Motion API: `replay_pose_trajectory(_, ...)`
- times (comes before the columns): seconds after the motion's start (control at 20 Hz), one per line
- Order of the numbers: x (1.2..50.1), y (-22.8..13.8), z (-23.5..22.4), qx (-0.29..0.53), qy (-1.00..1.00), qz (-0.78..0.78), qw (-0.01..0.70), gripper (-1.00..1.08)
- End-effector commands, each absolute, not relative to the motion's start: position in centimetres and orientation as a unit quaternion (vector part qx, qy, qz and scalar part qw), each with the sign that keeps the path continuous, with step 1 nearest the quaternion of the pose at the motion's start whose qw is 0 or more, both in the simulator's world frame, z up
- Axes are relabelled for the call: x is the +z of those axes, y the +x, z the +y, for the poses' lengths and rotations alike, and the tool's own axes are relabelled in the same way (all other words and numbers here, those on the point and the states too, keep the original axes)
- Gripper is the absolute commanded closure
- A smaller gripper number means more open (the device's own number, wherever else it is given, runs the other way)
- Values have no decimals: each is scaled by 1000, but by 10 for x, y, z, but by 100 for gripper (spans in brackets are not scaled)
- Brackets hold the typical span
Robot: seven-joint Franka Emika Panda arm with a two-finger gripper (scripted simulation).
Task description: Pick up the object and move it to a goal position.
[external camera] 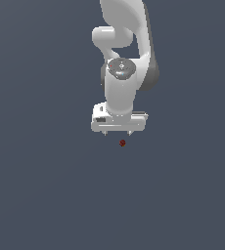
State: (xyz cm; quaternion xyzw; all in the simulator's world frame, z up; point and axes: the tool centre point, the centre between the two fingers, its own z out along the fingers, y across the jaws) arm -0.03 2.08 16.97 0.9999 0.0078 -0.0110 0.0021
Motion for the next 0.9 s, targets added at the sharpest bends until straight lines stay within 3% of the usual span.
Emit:
replay_pose_trajectory(0.0, 170, 0, 21, -11, 1000, 8, 2, -92)
replay_pose_trajectory(0.5, 161, -6, -9, -22, 1000, 2, 21, -92)
replay_pose_trajectory(0.85, 156, -7, -4, -20, 1000, -3, 19, -92)
